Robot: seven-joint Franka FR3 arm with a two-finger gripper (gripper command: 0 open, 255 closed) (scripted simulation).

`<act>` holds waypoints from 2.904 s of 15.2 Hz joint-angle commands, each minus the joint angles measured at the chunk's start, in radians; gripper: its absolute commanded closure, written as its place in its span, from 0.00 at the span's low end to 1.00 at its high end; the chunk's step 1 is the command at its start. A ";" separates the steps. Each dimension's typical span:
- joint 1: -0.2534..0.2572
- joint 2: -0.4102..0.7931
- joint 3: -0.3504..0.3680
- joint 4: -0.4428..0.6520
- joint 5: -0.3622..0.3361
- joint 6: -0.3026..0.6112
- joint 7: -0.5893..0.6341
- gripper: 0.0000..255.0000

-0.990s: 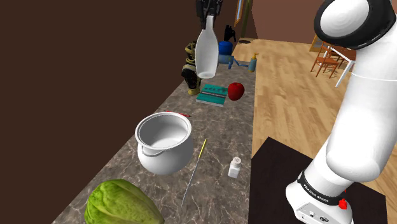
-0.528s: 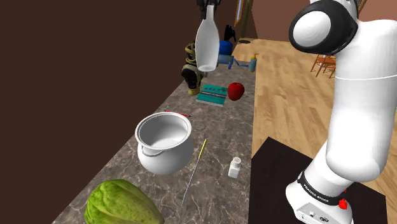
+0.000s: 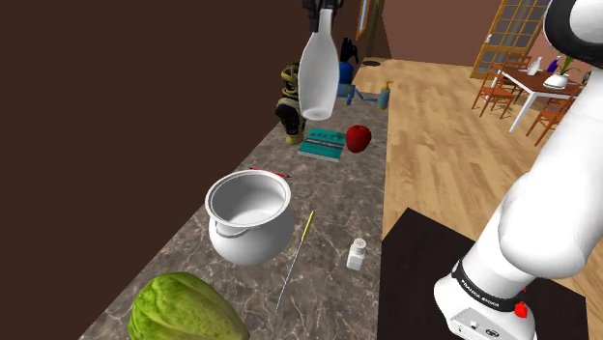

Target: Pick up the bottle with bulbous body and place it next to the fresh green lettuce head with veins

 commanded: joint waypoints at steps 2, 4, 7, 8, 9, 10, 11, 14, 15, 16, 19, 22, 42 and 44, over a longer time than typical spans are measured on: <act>0.030 -0.097 0.029 -0.117 0.000 0.021 0.060 1.00; 0.046 -0.154 0.049 -0.183 0.004 0.029 0.097 1.00; 0.070 -0.231 0.081 -0.266 0.013 0.034 0.154 1.00; 0.077 -0.255 0.093 -0.289 0.017 0.034 0.174 1.00; 0.085 -0.277 0.104 -0.311 0.022 0.034 0.193 1.00; 0.093 -0.299 0.116 -0.332 0.027 0.033 0.213 1.00; 0.100 -0.319 0.128 -0.351 0.032 0.032 0.233 1.00; 0.122 -0.374 0.166 -0.398 0.050 0.026 0.295 1.00; 0.130 -0.391 0.180 -0.411 0.057 0.023 0.316 1.00; 0.137 -0.407 0.194 -0.423 0.065 0.021 0.337 1.00; 0.157 -0.448 0.237 -0.451 0.088 0.011 0.402 1.00; 0.177 -0.481 0.283 -0.468 0.114 0.000 0.469 1.00; 0.248 -0.614 0.443 -0.682 0.223 0.109 0.672 1.00; 0.251 -0.627 0.444 -0.720 0.228 0.134 0.669 1.00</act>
